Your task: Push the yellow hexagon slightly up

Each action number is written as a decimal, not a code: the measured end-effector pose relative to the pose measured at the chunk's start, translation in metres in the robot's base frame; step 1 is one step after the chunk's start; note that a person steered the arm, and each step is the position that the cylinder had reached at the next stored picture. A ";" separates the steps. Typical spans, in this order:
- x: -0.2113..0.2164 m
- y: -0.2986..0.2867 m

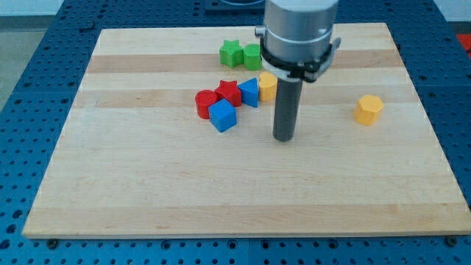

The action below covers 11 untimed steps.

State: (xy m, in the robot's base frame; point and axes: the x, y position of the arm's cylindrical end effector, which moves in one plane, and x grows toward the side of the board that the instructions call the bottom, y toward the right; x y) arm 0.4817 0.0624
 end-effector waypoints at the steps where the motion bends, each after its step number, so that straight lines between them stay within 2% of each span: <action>1: 0.006 0.039; 3: 0.000 0.116; 4: -0.022 0.140; 6: -0.037 0.139; 8: -0.074 0.139; 10: -0.086 0.143; 11: -0.086 0.170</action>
